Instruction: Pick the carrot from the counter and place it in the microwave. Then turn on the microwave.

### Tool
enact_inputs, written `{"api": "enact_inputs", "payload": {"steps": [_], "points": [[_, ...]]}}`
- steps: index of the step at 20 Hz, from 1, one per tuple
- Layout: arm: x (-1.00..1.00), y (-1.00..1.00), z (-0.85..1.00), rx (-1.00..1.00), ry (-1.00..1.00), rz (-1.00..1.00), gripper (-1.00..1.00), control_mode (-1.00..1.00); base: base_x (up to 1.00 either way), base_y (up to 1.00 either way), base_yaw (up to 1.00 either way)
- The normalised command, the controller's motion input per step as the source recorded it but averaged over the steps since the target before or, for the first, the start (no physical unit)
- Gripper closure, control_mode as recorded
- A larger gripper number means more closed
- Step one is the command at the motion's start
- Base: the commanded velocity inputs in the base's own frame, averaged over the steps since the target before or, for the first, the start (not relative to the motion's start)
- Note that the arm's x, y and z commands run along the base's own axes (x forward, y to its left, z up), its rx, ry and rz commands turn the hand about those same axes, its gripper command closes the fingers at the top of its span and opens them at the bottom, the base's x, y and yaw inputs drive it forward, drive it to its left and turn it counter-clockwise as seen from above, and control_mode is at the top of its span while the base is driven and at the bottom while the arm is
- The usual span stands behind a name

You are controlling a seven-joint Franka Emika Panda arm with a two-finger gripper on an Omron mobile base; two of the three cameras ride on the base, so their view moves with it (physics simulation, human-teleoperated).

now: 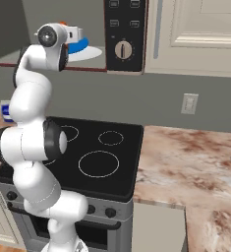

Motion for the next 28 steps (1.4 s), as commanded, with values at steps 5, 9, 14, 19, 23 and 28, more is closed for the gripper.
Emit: {"api": "enact_inputs", "payload": {"steps": [5,9,14,19,23,28], "points": [[0.00,0.03,-0.02,0.00,0.00,0.00,-1.00,-1.00,0.00,0.00,0.00],[0.00,-0.02,0.00,0.00,0.00,0.00,-1.00,-1.00,0.00,0.00,0.00],[0.00,-0.10,0.06,0.00,0.00,0.00,-1.00,-1.00,0.00,0.00,0.00],[-0.10,-0.09,0.23,0.00,-0.02,0.00,-1.00,-1.00,0.00,0.00,0.00],[-0.37,-0.02,0.16,0.00,-0.05,0.00,-1.00,-1.00,0.00,0.00,0.00],[-0.58,0.00,-0.03,0.00,-0.07,0.01,-1.00,-1.00,0.00,0.00,0.00]]}}
